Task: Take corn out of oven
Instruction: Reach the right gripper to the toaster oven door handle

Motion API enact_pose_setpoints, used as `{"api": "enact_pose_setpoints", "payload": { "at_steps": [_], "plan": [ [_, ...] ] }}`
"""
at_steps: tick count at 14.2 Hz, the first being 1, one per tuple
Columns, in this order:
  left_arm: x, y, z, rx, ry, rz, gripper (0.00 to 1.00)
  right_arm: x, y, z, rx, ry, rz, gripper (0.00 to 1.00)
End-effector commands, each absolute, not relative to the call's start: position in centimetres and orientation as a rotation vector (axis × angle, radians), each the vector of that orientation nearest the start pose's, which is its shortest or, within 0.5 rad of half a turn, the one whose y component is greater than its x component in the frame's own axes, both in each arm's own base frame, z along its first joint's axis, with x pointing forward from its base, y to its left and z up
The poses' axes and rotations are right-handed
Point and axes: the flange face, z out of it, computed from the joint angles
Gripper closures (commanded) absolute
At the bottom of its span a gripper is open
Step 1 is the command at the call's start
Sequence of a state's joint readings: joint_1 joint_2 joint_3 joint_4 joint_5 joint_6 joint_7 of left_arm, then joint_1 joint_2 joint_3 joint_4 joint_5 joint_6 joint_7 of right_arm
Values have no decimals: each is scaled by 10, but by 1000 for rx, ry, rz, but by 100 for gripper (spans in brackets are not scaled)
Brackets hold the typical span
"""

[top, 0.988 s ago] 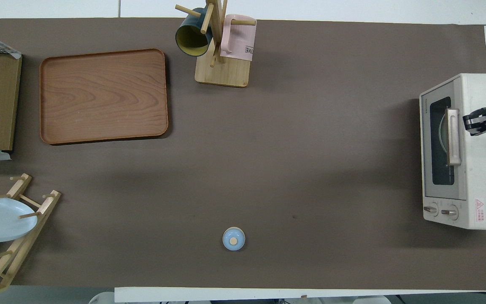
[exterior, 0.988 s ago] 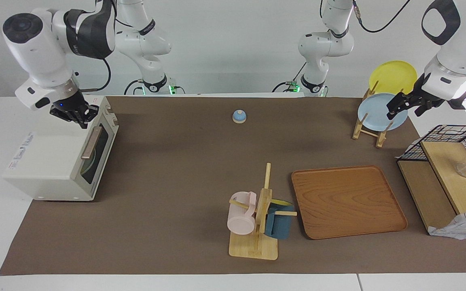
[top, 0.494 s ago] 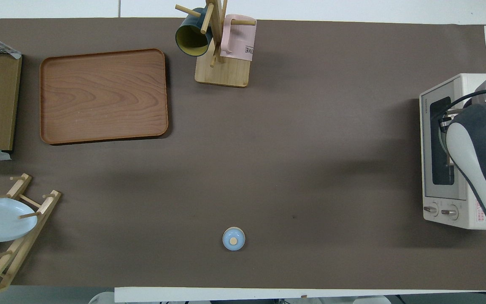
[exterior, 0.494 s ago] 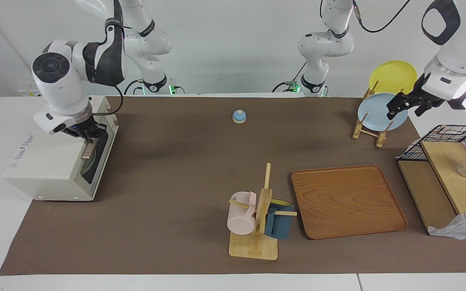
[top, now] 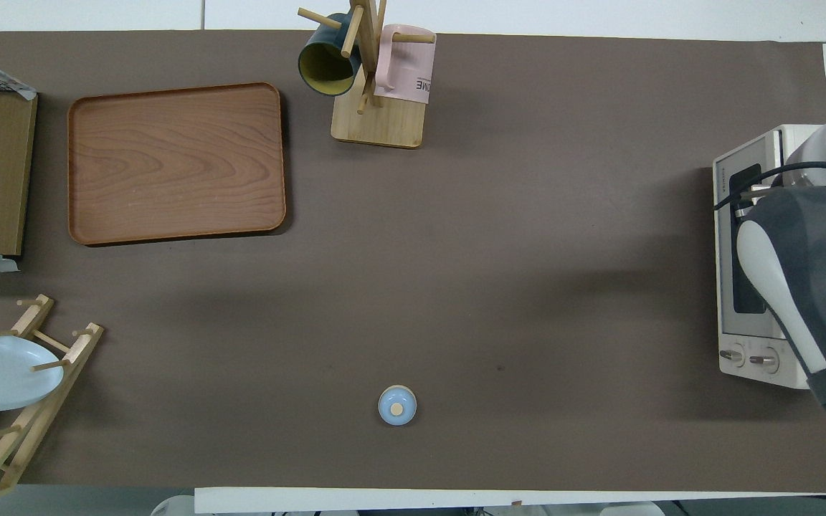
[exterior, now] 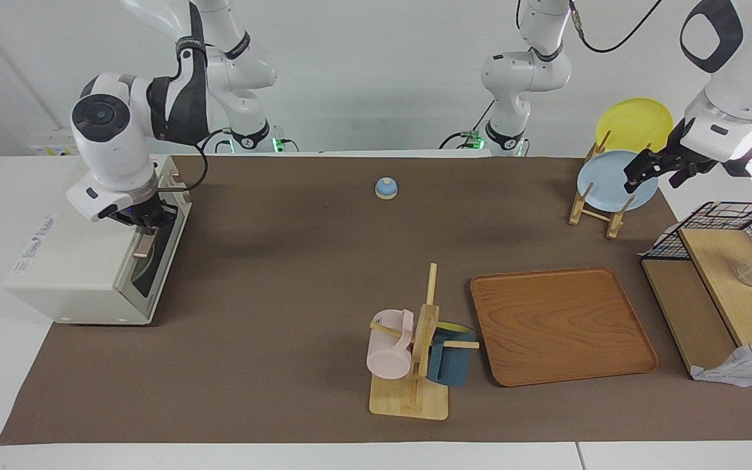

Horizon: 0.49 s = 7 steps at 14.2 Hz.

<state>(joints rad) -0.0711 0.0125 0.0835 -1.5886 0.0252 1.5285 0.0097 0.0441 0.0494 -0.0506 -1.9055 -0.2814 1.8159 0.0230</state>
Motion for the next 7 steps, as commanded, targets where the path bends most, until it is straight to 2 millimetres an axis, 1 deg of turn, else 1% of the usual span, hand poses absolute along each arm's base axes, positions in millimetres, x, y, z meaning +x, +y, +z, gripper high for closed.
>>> {"api": "enact_pose_setpoints", "payload": {
  "at_steps": [1,4,5,7],
  "plan": [
    [545,12,607,-3119,-8,127,0,571,1,422,-3413,-90,186,100],
    [545,12,607,-3119,-8,127,0,582,9,397,-3362,-51,157,100],
    [545,12,607,-3119,-8,127,0,585,12,385,-3342,-40,156,100],
    [545,12,607,-3119,-8,127,0,589,25,364,-3321,-68,137,100]
  ]
}}
